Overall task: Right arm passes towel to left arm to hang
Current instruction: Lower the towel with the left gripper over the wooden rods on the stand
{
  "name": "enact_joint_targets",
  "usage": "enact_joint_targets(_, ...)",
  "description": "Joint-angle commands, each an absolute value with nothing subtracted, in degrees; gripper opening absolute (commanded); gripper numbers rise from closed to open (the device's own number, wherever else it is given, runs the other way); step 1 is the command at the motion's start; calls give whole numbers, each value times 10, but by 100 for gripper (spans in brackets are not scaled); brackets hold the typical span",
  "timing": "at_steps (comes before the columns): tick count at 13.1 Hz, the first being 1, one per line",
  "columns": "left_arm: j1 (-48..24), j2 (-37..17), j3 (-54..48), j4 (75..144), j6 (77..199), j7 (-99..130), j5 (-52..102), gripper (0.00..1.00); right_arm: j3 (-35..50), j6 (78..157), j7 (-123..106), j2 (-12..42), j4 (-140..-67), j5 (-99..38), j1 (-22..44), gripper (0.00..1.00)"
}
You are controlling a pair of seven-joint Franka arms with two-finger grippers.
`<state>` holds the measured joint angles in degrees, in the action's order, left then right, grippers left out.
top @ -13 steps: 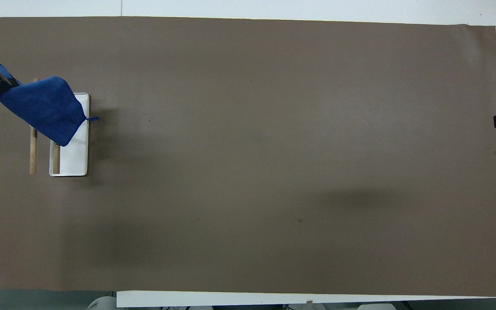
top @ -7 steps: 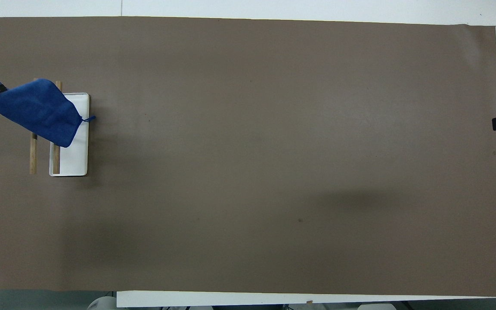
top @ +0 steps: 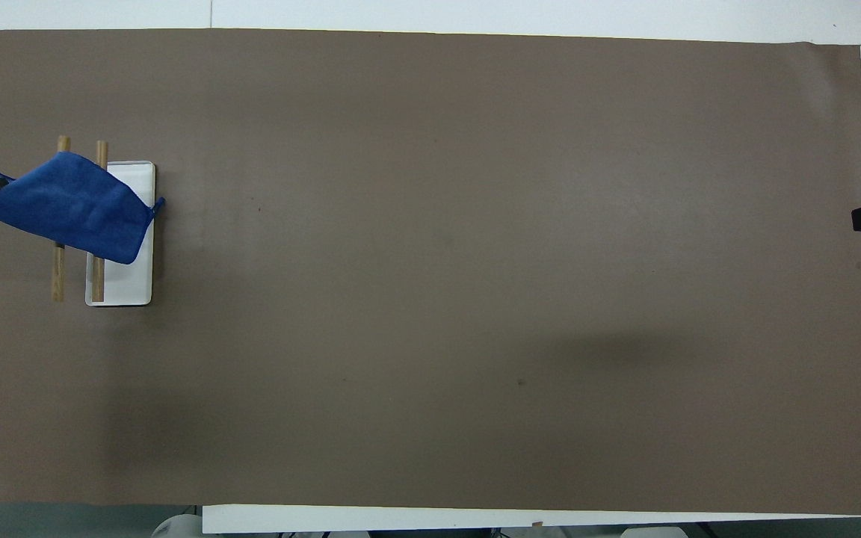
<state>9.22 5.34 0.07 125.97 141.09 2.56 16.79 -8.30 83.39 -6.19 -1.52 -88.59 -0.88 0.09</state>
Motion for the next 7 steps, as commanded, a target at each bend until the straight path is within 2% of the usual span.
enact_joint_targets(1, 115, 73, -2, 1278, 1402, -13, 162, 40, -79, 828, -61, -16, -887, -8, -3, 100)
enact_joint_targets(2, 115, 73, -3, 1277, 1395, -11, 162, 99, -79, 828, -61, -16, -887, -8, -3, 100)
enact_joint_targets(5, 134, 74, -2, 1255, 1328, -15, 152, 100, -79, 828, -61, -16, -887, -8, -3, 100)
enact_joint_targets(7, 146, 73, -1, 1214, 1268, -27, 116, 100, -79, 828, -61, -16, -887, -8, -3, 100)
